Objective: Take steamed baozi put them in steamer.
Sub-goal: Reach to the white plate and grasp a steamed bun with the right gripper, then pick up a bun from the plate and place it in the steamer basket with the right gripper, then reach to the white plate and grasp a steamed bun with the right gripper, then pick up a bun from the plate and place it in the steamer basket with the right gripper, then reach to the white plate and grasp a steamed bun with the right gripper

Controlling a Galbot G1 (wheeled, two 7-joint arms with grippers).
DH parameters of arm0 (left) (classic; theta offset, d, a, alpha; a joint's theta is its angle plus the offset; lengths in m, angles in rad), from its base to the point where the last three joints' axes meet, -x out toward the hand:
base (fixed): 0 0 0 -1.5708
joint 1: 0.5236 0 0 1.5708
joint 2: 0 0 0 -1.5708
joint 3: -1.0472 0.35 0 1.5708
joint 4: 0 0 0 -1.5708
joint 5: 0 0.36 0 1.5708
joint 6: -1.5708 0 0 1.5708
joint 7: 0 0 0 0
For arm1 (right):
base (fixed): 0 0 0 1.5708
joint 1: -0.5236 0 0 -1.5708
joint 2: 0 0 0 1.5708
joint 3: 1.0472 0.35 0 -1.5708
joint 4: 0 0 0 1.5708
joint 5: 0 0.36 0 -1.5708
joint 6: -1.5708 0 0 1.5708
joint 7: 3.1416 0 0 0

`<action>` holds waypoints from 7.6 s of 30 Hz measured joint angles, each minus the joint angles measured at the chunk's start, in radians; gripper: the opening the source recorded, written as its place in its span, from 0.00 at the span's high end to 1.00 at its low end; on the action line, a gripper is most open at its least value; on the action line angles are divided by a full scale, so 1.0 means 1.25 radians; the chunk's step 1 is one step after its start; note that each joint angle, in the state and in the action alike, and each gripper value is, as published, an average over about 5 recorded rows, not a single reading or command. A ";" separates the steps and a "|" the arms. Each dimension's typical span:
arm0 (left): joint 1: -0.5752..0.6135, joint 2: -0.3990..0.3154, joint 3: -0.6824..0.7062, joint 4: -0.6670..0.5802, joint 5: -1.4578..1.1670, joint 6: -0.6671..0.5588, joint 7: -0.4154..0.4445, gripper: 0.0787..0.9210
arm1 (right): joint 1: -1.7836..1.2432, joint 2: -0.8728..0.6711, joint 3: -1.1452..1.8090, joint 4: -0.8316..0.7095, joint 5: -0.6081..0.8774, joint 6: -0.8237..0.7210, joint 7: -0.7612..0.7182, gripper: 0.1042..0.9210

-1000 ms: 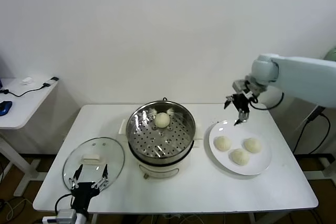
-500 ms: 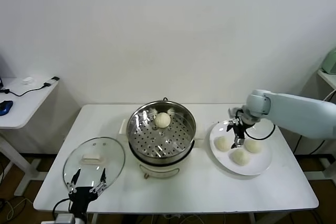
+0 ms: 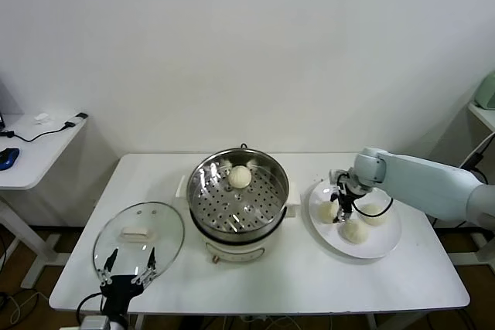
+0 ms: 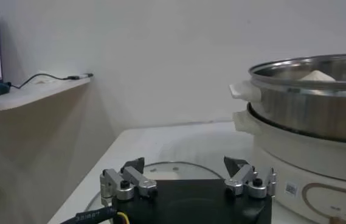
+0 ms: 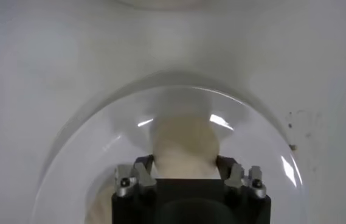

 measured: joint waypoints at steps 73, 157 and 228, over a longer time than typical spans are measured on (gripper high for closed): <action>0.020 -0.007 0.027 -0.057 0.018 0.018 -0.002 0.12 | 0.316 0.386 -0.139 0.179 0.440 -0.170 0.165 0.12; 0.039 -0.026 0.023 -0.083 0.037 0.019 -0.004 0.12 | 0.455 0.043 -0.179 0.236 0.040 0.160 -0.129 0.35; 0.030 -0.031 0.021 -0.086 0.030 0.021 -0.006 0.12 | 0.445 -0.154 -0.251 0.212 -0.064 0.223 -0.166 0.12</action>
